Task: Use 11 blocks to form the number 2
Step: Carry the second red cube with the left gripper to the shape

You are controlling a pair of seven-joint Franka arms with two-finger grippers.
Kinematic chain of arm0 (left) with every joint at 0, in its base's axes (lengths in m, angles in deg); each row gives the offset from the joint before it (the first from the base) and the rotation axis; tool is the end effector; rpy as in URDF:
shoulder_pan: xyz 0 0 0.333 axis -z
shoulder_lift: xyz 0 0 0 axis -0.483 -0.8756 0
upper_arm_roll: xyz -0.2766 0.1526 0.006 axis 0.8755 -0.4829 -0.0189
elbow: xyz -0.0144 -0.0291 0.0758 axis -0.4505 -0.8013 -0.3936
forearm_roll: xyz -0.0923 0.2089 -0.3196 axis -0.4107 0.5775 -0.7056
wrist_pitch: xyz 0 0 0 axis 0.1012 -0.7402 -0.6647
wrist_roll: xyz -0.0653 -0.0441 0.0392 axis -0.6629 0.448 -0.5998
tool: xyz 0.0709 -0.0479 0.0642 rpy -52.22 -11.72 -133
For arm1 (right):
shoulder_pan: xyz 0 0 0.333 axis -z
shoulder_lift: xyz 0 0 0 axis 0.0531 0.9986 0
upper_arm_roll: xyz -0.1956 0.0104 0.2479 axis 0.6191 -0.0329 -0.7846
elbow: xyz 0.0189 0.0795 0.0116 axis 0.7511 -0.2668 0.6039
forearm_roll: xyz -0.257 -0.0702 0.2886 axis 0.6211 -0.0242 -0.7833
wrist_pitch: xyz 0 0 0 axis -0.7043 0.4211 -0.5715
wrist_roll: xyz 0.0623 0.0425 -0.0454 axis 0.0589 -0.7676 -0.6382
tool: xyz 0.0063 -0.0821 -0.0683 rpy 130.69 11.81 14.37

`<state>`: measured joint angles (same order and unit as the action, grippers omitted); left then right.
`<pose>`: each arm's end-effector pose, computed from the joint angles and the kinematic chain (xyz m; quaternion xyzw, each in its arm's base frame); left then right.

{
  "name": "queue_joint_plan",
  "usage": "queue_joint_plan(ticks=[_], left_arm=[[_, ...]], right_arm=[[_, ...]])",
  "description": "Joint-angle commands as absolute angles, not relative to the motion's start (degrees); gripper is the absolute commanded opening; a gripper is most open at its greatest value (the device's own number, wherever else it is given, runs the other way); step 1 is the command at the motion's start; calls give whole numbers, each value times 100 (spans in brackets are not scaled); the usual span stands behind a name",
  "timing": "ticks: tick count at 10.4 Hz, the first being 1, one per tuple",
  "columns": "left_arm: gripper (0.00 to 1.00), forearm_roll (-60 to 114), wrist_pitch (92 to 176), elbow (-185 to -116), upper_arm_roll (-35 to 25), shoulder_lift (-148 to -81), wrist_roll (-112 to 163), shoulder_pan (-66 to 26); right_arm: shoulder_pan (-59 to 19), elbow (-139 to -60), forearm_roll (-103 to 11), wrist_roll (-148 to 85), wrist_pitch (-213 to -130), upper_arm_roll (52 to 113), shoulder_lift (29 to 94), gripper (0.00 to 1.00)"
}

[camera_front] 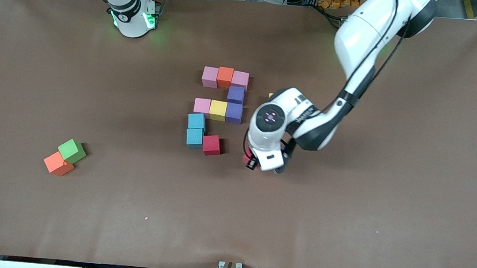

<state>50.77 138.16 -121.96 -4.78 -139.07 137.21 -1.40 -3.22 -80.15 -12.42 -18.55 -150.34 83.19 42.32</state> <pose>0.5813 -0.4871 0.2595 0.8118 0.5835 -0.0064 0.0219 0.5802 -0.0540 0.6780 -0.9881 0.1222 -0.0906 0.0238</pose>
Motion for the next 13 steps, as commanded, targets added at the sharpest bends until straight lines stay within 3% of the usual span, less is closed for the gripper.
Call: queue_joint_plan(ticks=[1, 5, 13], left_arm=[[26, 4970, 14079, -11838, -639, -14278, 14538, 178], [29, 4943, 14352, -11644, -640, -14683, 15242, 390], [31, 4943, 14449, -11635, -753, -14798, 15350, 811]], right_arm=[[-305, -7962, -1312, -1812, -15173, 8315, 4244, 100], [-287, -7962, -1304, -1812, -15217, 8315, 4280, 100], [-313, -7953, -1242, -1830, -15340, 8315, 4324, 100]])
